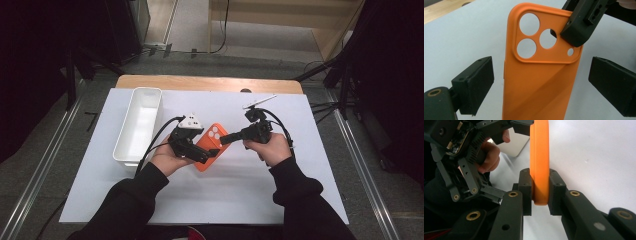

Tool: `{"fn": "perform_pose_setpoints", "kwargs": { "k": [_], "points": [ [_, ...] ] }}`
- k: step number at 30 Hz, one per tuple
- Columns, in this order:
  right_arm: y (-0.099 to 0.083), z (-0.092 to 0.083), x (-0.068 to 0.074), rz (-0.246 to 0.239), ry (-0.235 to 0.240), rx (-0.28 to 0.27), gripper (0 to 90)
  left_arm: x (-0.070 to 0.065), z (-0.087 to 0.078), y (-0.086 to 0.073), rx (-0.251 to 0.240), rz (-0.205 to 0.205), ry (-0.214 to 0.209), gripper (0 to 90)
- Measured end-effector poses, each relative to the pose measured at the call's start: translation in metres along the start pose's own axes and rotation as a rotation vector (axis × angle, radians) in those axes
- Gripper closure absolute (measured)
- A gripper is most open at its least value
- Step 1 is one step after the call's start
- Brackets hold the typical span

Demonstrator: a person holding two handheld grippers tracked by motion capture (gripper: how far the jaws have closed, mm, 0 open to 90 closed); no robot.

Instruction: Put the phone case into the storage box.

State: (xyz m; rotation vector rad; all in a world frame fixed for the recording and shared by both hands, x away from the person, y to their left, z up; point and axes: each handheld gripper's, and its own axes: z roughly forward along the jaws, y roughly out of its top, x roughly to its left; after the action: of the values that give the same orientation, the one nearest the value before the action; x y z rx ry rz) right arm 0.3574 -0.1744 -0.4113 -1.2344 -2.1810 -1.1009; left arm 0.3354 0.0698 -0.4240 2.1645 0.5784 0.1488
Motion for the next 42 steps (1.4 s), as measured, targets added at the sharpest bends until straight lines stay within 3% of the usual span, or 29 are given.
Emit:
{"fn": "perform_pose_setpoints", "kwargs": {
  "k": [12,34,36,42],
  "points": [
    [0.004,0.0,0.004,0.013,0.008,-0.018,75.1,-0.005,0.008,0.001,0.029,0.04,0.072,6.1],
    [0.007,0.004,0.008,0.036,0.01,-0.029,75.1,-0.009,0.017,0.001,0.008,0.054,0.118,6.5],
    [0.007,0.004,0.008,0.035,0.008,-0.029,75.1,-0.01,0.017,0.0,0.006,0.065,0.131,11.8],
    [0.006,0.005,0.007,0.043,0.0,-0.03,75.1,-0.011,0.018,0.0,0.012,0.064,0.143,13.8]
  ]
}}
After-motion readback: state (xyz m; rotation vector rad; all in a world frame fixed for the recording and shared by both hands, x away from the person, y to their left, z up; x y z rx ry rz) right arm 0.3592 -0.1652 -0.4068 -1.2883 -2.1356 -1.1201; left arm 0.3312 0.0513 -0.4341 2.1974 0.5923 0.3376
